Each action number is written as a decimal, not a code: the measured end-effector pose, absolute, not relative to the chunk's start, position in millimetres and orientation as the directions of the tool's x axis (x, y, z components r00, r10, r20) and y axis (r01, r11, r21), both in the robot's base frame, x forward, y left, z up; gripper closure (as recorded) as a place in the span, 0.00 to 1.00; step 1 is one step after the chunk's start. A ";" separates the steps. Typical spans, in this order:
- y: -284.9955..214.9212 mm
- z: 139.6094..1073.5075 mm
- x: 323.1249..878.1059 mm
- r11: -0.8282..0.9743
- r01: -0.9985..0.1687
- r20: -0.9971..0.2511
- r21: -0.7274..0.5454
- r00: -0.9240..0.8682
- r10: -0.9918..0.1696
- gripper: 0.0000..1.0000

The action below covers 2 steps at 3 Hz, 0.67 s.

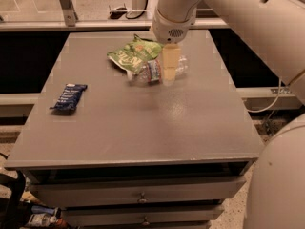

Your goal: Place water bottle upright

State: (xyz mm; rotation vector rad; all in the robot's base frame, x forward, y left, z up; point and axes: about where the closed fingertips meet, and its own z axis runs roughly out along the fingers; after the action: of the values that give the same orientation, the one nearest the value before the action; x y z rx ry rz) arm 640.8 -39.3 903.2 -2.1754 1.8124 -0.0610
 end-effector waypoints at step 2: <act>-40.0 868.9 659.1 -0.155 -0.968 -0.149 -0.195 0.186 -0.971 0.00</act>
Offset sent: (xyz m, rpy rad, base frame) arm 0.0240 -0.0062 -0.0472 -0.0451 0.1029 -0.0101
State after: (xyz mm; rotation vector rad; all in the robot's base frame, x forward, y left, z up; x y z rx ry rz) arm 659.1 -40.0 868.9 -2.2160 1.8605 -0.0169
